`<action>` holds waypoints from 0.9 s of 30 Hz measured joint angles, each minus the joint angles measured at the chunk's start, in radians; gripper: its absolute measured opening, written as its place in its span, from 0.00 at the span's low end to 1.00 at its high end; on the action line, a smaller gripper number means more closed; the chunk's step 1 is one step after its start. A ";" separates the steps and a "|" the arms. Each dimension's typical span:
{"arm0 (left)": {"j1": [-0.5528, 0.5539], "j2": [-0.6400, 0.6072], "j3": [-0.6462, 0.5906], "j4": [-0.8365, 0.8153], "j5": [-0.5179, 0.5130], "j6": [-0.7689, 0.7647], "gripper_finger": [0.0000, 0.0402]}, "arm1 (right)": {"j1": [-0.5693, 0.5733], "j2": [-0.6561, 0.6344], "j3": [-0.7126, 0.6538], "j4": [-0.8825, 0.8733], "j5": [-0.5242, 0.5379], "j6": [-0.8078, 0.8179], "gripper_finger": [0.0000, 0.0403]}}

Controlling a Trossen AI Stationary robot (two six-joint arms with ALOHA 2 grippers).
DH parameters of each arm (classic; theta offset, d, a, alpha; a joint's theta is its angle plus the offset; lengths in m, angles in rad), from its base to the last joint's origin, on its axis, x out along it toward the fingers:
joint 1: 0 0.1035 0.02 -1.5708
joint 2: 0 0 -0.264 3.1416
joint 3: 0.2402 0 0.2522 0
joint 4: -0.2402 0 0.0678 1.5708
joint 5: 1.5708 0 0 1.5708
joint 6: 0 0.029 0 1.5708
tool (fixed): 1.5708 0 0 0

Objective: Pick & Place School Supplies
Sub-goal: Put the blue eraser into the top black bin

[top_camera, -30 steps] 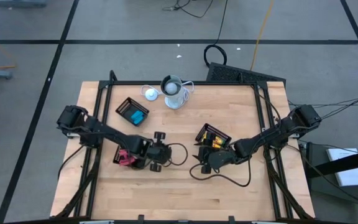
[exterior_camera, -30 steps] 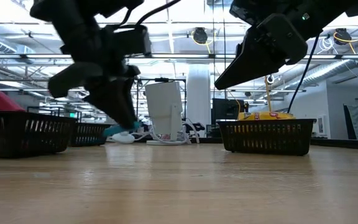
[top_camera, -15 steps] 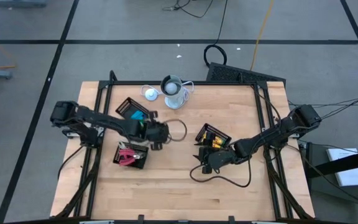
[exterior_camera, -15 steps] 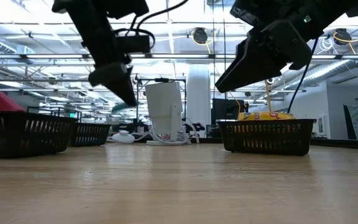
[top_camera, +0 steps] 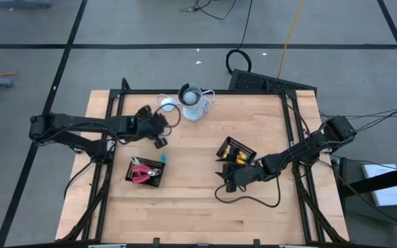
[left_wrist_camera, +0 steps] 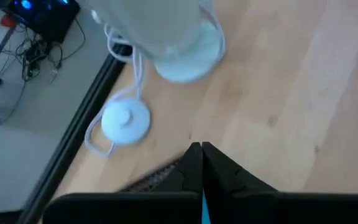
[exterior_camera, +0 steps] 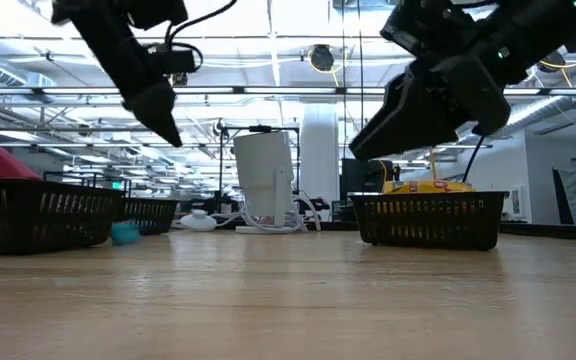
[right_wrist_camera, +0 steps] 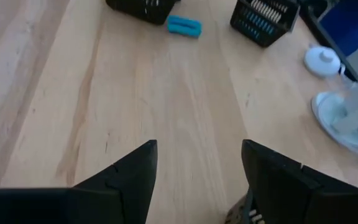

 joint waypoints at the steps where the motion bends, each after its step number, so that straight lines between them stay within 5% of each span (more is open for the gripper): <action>1: 0.018 -0.013 -0.021 0.025 0.010 -0.004 0.00 | -0.001 0.000 0.000 0.015 0.000 -0.011 0.56; 4: 0.069 -0.037 -0.080 0.024 0.033 -0.023 0.00 | -0.001 0.000 0.000 0.053 -0.002 -0.043 0.56; 10: 0.091 -0.024 -0.100 0.138 0.287 0.014 0.00 | -0.005 0.000 0.000 0.075 -0.005 -0.074 0.56; 22: 0.078 -0.020 -0.099 0.028 0.275 -0.092 0.05 | -0.075 0.000 0.000 0.111 -0.131 -0.055 0.56; 27: 0.050 -0.016 -0.099 0.025 0.381 -0.150 0.05 | -0.067 0.000 0.000 0.113 -0.135 -0.048 0.56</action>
